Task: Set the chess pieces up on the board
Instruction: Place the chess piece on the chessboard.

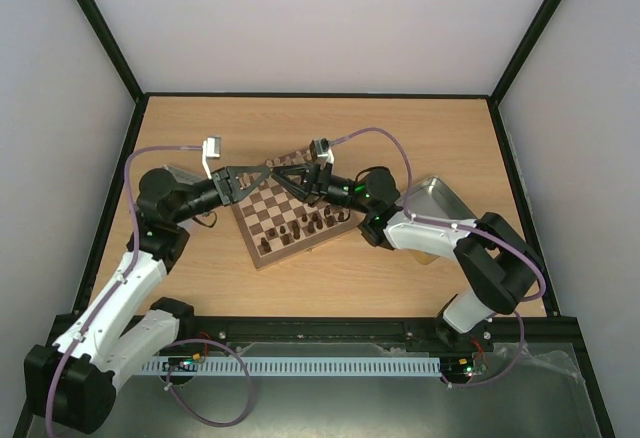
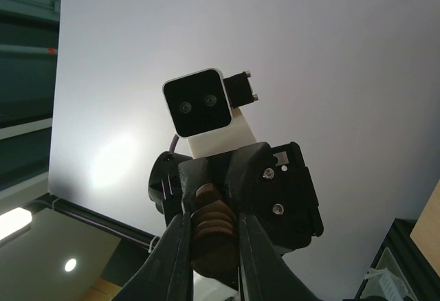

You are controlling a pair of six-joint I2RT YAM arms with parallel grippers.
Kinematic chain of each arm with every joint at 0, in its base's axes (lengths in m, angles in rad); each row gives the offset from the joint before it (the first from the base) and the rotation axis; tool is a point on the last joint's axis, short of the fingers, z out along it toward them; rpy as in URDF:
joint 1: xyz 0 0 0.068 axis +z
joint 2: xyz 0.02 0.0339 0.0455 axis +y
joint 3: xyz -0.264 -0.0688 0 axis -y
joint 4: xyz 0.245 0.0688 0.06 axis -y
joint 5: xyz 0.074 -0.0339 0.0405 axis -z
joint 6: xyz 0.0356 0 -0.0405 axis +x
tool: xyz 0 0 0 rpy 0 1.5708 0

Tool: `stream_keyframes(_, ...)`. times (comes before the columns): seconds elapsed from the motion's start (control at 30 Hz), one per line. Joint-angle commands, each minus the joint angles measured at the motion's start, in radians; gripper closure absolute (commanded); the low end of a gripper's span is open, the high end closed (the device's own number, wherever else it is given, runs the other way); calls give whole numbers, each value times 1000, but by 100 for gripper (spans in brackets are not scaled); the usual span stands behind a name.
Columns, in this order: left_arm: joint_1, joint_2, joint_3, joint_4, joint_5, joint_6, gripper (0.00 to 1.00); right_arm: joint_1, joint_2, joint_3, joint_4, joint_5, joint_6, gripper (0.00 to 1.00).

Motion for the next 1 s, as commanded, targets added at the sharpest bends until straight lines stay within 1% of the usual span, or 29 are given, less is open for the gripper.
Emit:
stream_keyframes(0.0,-18,6,20,49,1,5,88,1,-6,-3,7,-21,-8,96)
stream_keyframes(0.13,-21,-4,24,16,-23,33,97,1,-14,-4,-21,-17,-30,96)
stream_keyframes(0.2,-20,-10,29,-6,-35,52,98,1,-21,-9,-39,-12,-44,95)
stream_keyframes(0.23,-20,-13,34,-24,-42,67,98,0,-27,-11,-55,-9,-55,93)
stream_keyframes(0.27,-21,-18,38,-48,-50,89,98,1,-36,-11,-79,-5,-72,89)
stream_keyframes(0.33,-20,-25,54,-129,-64,146,98,0,-66,-11,-163,16,-124,73)
stream_keyframes(0.4,-19,-30,90,-302,-101,238,98,0,-102,-9,-270,53,-197,58)
stream_keyframes(0.43,-19,-32,110,-382,-126,290,98,0,-123,-7,-342,80,-242,53)
stream_keyframes(0.47,-20,-34,129,-468,-168,336,98,0,-146,-3,-425,117,-291,49)
stream_keyframes(0.53,-28,-34,155,-610,-243,414,97,-2,-190,11,-611,241,-396,44)
stream_keyframes(0.6,-44,-29,166,-715,-318,463,97,-2,-227,33,-805,384,-488,43)
stream_keyframes(0.67,-86,-22,166,-791,-400,492,97,-2,-255,61,-968,526,-568,42)
stream_keyframes(0.77,-218,2,175,-894,-601,513,97,-2,-286,89,-1148,711,-620,42)
stream_keyframes(0.8,-269,18,179,-930,-674,511,97,-2,-291,96,-1185,759,-628,42)
stream_keyframes(0.87,-365,52,180,-985,-796,500,97,-1,-300,103,-1223,806,-640,42)
stream_keyframes(0.97,-492,123,176,-1029,-908,462,97,-2,-309,92,-1232,832,-638,42)
